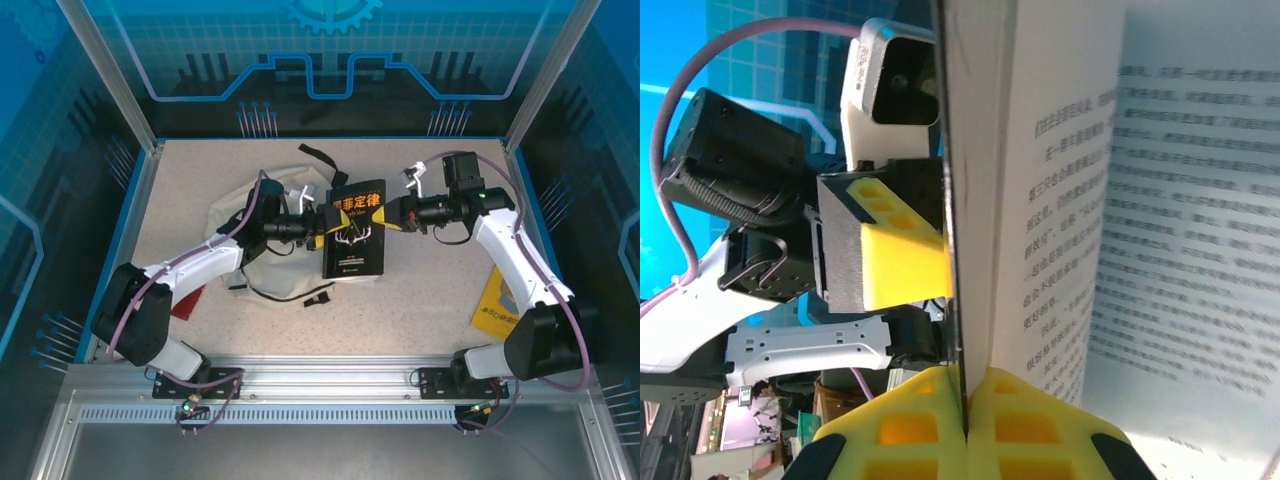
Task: Pack the student bag
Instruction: Pick up the book from the middle-right of the table.
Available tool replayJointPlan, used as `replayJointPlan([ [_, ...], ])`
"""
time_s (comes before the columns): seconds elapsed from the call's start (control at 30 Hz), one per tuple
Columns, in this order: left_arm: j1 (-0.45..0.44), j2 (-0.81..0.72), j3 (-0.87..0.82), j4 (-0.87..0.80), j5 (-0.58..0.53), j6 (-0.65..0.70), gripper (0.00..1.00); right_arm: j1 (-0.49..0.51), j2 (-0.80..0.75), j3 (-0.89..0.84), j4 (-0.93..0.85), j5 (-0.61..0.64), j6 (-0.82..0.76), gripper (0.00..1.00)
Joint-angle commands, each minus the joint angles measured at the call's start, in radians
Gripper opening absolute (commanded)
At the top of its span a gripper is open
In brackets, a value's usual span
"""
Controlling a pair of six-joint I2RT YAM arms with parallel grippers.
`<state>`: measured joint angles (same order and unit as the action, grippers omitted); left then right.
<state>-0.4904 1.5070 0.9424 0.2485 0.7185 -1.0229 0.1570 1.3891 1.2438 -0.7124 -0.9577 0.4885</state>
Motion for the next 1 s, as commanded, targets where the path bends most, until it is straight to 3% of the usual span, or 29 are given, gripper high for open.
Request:
replayJointPlan([
  [0.0,-0.002,-0.065,0.002,0.059,0.029,0.003,0.64,0.013,0.015,0.009,-0.006,0.023,-0.029,0.00],
  [0.3,0.006,-0.121,0.021,0.011,-0.018,-0.002,0.23,-0.001,0.026,-0.045,0.064,0.055,0.002,0.00],
  [0.33,0.006,-0.130,0.024,0.002,-0.034,-0.003,0.22,-0.004,0.023,-0.043,0.065,0.066,0.018,0.10],
  [0.43,0.006,-0.153,0.028,-0.021,-0.102,-0.015,0.18,-0.012,-0.008,-0.053,0.062,0.108,0.058,0.52],
  [0.53,0.006,-0.170,0.021,-0.023,-0.189,-0.055,0.13,-0.025,-0.071,-0.081,0.068,0.140,0.098,0.74],
  [0.67,0.004,-0.186,0.008,-0.015,-0.317,-0.125,0.12,-0.046,-0.178,-0.179,0.146,0.154,0.233,0.88],
  [0.77,0.000,-0.195,-0.004,-0.004,-0.414,-0.192,0.12,-0.038,-0.264,-0.297,0.303,0.125,0.405,0.96],
  [0.97,-0.018,-0.199,-0.004,0.025,-0.551,-0.289,0.13,0.040,-0.409,-0.494,0.585,0.187,0.755,1.00],
])
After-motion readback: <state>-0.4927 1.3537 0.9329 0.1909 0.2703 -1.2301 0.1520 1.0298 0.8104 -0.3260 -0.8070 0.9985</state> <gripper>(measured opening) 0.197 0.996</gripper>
